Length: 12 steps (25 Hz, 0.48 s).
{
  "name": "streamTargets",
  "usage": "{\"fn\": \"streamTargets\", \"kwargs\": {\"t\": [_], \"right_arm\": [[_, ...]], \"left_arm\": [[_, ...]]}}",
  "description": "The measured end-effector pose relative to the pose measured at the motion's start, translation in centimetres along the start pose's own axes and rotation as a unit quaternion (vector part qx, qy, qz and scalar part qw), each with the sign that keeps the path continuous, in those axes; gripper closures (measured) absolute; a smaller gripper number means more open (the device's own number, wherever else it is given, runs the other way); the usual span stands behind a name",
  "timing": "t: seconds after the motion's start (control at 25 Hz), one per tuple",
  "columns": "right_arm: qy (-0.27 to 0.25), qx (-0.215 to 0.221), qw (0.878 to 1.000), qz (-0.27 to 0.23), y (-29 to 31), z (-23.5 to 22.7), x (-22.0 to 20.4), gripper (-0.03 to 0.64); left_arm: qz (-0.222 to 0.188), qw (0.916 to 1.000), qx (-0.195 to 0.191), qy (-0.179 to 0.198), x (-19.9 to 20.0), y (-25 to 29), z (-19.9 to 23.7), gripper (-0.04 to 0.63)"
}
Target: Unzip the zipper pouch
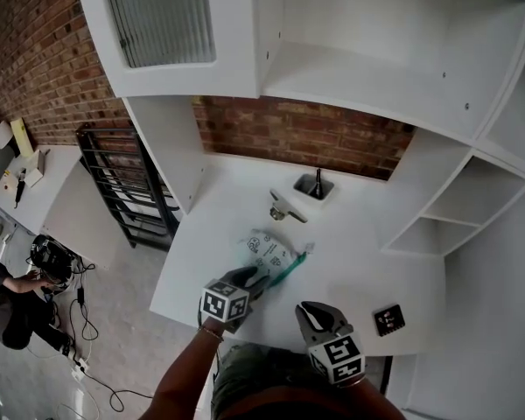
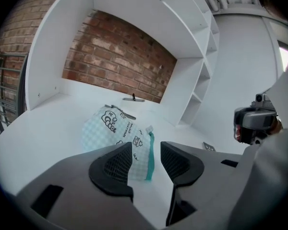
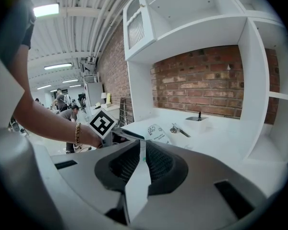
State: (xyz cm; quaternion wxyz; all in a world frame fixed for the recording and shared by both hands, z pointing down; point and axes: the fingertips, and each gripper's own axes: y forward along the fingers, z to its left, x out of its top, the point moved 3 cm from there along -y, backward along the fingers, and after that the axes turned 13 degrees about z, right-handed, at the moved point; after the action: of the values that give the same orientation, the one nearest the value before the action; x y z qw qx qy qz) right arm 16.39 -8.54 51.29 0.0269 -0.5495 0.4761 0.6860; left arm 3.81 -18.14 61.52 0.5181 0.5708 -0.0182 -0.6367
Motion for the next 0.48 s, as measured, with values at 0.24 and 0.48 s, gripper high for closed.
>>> {"fn": "streamTargets", "kwargs": {"t": [0.24, 0.48], "right_arm": [[0.001, 0.004, 1.000, -0.010, 0.2, 0.4, 0.4, 0.580], [-0.015, -0.020, 0.999, -0.026, 0.5, 0.1, 1.3, 0.580]], "left_arm": [[-0.026, 0.9994, 0.012, 0.018, -0.4, -3.2, -1.8, 0.434], [-0.051, 0.9984, 0.022, 0.012, -0.1, -6.3, -3.4, 0.434]]}}
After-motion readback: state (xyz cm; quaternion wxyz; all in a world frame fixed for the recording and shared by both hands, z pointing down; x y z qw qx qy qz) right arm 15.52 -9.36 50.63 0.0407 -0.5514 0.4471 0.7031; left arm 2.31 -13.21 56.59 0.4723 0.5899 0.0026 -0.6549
